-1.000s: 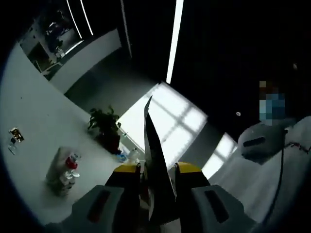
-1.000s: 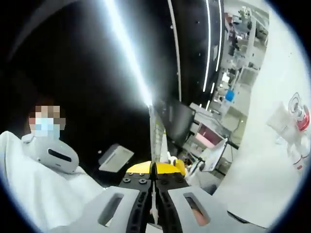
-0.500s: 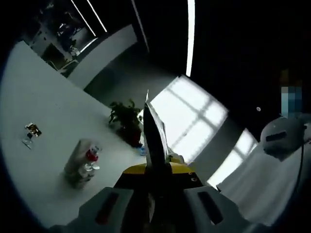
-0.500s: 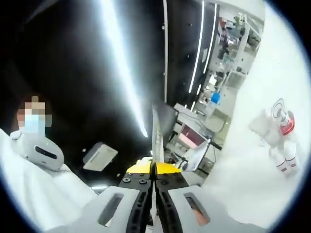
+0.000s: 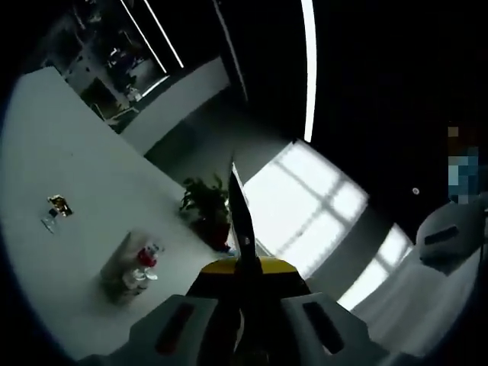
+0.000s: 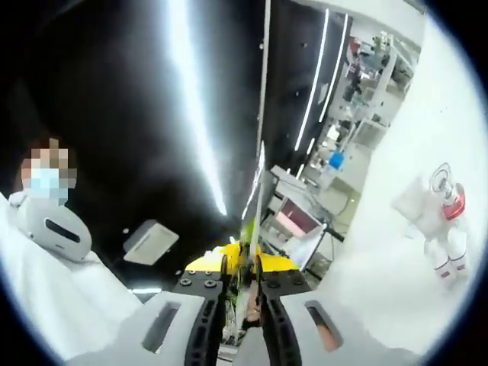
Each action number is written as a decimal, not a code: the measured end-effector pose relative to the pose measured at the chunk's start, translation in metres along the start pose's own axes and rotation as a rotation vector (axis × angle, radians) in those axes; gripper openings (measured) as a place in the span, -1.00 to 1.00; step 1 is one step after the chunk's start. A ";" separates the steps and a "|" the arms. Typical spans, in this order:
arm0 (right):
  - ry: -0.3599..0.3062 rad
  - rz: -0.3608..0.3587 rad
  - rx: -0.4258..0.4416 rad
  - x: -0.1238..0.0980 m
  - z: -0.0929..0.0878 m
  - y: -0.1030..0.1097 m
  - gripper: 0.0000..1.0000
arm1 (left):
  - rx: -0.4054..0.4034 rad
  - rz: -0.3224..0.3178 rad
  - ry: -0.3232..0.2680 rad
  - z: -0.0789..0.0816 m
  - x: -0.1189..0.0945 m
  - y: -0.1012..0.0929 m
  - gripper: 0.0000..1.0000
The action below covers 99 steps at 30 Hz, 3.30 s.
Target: Arrange the skincare products in the storage area until every visible bottle or jar stands upright without overlapping.
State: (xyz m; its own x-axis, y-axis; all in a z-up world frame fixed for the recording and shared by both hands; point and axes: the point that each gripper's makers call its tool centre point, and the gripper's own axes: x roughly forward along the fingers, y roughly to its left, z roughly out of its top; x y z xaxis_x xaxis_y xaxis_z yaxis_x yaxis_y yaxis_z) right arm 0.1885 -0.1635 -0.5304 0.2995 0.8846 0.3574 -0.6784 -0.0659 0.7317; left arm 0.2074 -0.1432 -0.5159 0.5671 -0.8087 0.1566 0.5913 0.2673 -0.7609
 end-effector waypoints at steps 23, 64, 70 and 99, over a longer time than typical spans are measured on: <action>0.019 0.061 0.027 -0.006 -0.001 0.014 -0.98 | -0.014 -0.069 0.033 -0.005 -0.004 -0.011 -0.95; -0.062 -0.198 -0.014 -0.007 -0.006 -0.024 -0.99 | 0.014 0.168 -0.059 0.001 -0.010 0.029 -0.82; -0.125 -0.165 0.051 -0.012 0.005 -0.021 -0.99 | 0.016 0.124 -0.018 -0.010 -0.013 0.022 -0.73; -0.001 -0.229 -0.028 -0.005 -0.026 -0.030 -0.75 | -0.046 0.194 -0.019 -0.027 -0.031 0.049 -1.00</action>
State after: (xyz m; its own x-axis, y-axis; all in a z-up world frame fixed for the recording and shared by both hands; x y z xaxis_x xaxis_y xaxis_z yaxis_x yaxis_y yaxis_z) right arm 0.1896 -0.1540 -0.5689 0.4484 0.8746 0.1844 -0.6109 0.1493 0.7775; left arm 0.2033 -0.1194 -0.5753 0.6783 -0.7346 0.0158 0.4435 0.3923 -0.8059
